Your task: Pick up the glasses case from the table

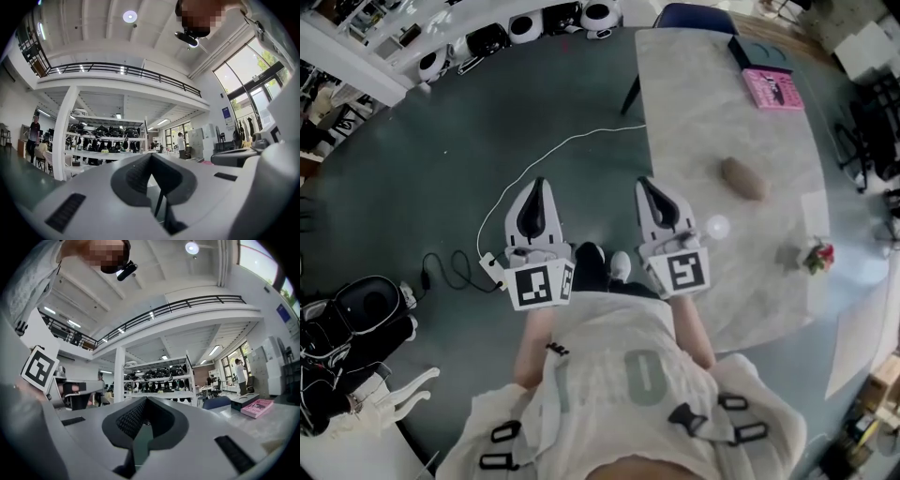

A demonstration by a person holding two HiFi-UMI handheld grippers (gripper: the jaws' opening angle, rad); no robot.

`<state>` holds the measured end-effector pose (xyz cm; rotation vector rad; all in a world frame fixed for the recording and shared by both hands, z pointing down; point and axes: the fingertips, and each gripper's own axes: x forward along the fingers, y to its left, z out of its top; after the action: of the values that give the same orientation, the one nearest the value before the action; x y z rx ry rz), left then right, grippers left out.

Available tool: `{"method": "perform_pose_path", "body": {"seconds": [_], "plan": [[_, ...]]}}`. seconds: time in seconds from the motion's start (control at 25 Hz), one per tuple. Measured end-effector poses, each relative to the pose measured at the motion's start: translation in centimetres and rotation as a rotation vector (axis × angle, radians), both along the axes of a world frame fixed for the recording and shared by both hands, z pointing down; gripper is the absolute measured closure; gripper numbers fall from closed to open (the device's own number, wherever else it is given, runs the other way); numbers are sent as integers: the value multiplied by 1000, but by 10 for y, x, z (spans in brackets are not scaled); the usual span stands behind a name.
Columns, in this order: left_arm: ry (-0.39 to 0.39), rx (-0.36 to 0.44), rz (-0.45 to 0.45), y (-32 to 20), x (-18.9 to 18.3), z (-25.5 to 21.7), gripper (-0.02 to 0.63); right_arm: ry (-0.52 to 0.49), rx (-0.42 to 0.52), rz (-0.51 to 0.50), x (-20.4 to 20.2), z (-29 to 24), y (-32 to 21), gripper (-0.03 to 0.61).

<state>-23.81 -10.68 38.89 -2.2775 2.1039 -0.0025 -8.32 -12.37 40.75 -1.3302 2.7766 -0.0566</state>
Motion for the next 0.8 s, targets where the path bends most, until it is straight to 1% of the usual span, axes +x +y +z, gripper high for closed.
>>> {"method": "perform_pose_path", "body": {"seconds": [0.04, 0.08, 0.12, 0.16, 0.24, 0.32, 0.44, 0.6, 0.72, 0.8], "plan": [[4, -10, 3, -2, 0, 4, 611, -34, 1, -9, -2, -1, 0, 575], [4, -19, 7, -4, -2, 8, 611, -67, 2, -10, -4, -2, -1, 543], [5, -23, 10, -7, -4, 10, 611, -93, 5, -1, -6, -4, -3, 380], [8, -21, 13, -12, -6, 10, 611, -108, 11, 17, -6, -5, -6, 275], [-2, -8, 31, -26, -9, 8, 611, -108, 28, 63, -4, -8, -18, 206], [-9, 14, 50, -42, -8, 2, 611, -89, 48, 86, -1, -9, -32, 178], [4, 44, 63, -61, -7, -7, 611, -61, 52, 83, -5, -8, -50, 173], [-6, 59, 67, -77, -16, -12, 611, -31, 71, 88, -15, -8, -71, 175], [-18, 62, 59, -84, -27, -12, 611, -14, 52, 77, -30, -11, -80, 175], [-3, 63, 54, -90, -31, -14, 611, -9, 36, 84, -35, -13, -86, 175]]}}
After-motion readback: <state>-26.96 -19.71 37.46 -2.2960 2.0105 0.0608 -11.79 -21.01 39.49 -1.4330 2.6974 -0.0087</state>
